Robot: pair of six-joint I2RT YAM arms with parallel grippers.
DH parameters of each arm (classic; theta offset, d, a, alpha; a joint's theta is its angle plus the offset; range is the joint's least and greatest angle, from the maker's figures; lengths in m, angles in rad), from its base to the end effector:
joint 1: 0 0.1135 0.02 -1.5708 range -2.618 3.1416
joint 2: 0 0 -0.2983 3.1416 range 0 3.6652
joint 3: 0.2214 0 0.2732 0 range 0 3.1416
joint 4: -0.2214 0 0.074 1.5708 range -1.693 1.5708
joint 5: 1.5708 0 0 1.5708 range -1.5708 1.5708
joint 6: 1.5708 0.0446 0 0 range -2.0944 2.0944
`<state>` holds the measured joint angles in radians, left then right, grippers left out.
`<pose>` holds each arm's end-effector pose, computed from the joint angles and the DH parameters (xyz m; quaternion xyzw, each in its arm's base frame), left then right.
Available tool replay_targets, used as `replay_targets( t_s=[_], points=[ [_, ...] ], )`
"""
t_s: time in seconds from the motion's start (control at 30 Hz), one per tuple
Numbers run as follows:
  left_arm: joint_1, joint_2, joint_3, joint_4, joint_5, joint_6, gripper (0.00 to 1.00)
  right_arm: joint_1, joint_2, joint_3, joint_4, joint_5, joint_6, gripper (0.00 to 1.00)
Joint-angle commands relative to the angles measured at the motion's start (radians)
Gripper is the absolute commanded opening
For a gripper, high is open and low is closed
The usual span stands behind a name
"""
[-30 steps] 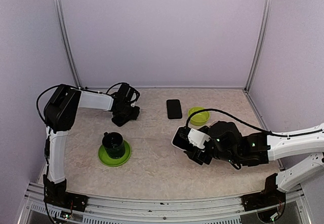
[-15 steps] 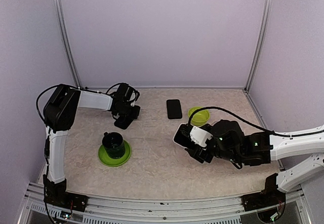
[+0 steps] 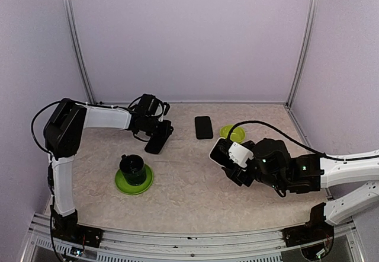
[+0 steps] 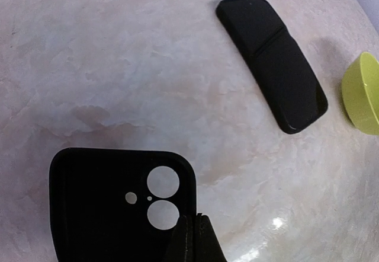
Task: Put the phone into the phone case
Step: Pick up the phone case from the center of the board, then place the phone case at the center of the board.
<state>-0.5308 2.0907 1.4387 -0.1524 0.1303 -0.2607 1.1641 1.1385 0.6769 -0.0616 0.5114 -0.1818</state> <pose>0.4269 -0.2573 0.1732 0.1487 0.9138 -0.1995 0.3210 0.1222 0.2285 0.2630 -0.4232 0.7340 0.0351 0.5300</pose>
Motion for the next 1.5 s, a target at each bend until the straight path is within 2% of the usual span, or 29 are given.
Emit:
replay_targets(
  t_s=[0.0,0.33,0.57,0.9,1.0,1.23,1.47],
  points=[
    [-0.063,-0.078,-0.035,0.026,0.029,-0.067,0.00,-0.020,-0.049,-0.003,0.059,0.084,0.030,0.69],
    [-0.220,-0.183,-0.141,0.077,0.097,-0.207,0.00,-0.069,-0.132,-0.036,0.098,0.126,0.071,0.69],
    [-0.339,-0.240,-0.228,0.203,0.138,-0.359,0.00,-0.092,-0.158,-0.045,0.090,0.163,0.097,0.69],
    [-0.499,-0.168,-0.199,0.281,0.136,-0.463,0.00,-0.130,-0.203,-0.044,0.099,0.164,0.118,0.68],
    [-0.515,-0.118,-0.161,0.281,0.170,-0.468,0.05,-0.135,-0.199,-0.042,0.098,0.155,0.120,0.67],
    [-0.517,-0.088,-0.128,0.299,0.200,-0.469,0.31,-0.141,-0.189,-0.036,0.094,0.153,0.126,0.67],
    [-0.489,-0.158,-0.154,0.310,0.201,-0.443,0.42,-0.147,-0.192,-0.047,0.101,0.139,0.136,0.67]
  ],
)
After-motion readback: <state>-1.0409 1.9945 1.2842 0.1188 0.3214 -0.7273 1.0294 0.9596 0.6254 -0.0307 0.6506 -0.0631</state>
